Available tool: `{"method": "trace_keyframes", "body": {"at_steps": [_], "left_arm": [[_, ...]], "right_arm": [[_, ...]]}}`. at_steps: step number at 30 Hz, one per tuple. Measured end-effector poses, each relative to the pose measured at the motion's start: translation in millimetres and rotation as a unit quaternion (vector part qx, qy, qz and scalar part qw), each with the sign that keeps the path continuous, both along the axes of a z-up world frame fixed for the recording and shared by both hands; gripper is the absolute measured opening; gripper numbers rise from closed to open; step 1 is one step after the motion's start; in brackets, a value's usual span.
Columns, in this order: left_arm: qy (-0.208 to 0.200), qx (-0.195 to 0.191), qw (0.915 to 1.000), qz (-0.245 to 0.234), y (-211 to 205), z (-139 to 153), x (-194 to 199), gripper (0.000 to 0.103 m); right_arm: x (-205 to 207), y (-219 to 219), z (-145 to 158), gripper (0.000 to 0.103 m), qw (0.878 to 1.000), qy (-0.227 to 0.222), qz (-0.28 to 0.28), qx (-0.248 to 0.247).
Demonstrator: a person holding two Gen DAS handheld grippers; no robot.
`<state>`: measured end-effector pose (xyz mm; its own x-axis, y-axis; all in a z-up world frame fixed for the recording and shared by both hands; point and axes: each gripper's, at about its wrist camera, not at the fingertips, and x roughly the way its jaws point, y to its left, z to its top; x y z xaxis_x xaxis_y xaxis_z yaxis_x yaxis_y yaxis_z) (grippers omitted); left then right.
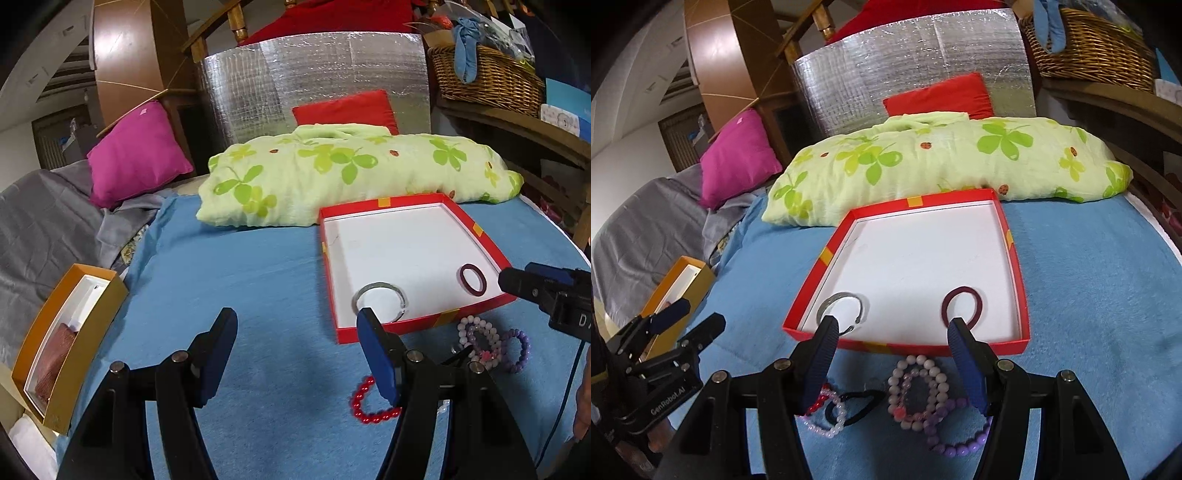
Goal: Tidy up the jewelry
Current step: 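Grasp the purple bead bracelet with the right tool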
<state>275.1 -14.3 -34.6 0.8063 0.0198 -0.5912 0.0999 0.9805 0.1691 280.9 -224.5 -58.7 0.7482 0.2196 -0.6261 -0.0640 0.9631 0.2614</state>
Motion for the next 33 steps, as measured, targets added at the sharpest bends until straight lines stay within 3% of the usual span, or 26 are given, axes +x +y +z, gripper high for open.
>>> {"method": "trace_keyframes", "body": {"at_steps": [10, 13, 20, 25, 30, 33], "left_arm": [[-0.005, -0.005, 0.9998, 0.018, 16, 2, -17, 0.069], [0.023, -0.020, 0.9994, 0.014, 21, -8, -20, 0.074], [0.127, -0.034, 0.9913, -0.005, 25, -51, -15, 0.074], [0.155, -0.034, 0.9873, -0.008, 28, -67, -12, 0.074], [0.169, -0.030, 0.9850, -0.020, 24, -77, -12, 0.074], [0.177, -0.027, 0.9835, -0.028, 20, -81, -7, 0.074]], "right_arm": [[-18, 12, 3, 0.066, 1.000, -0.002, 0.016, -0.011], [-23, 11, 2, 0.066, 1.000, 0.006, 0.017, -0.015], [-28, -20, -21, 0.066, 0.997, 0.070, -0.012, -0.010], [-28, -60, -36, 0.064, 0.993, 0.110, -0.047, 0.024], [-24, -86, -50, 0.051, 0.985, 0.144, -0.070, 0.070], [-20, -84, -58, 0.045, 0.982, 0.161, -0.068, 0.068]]}}
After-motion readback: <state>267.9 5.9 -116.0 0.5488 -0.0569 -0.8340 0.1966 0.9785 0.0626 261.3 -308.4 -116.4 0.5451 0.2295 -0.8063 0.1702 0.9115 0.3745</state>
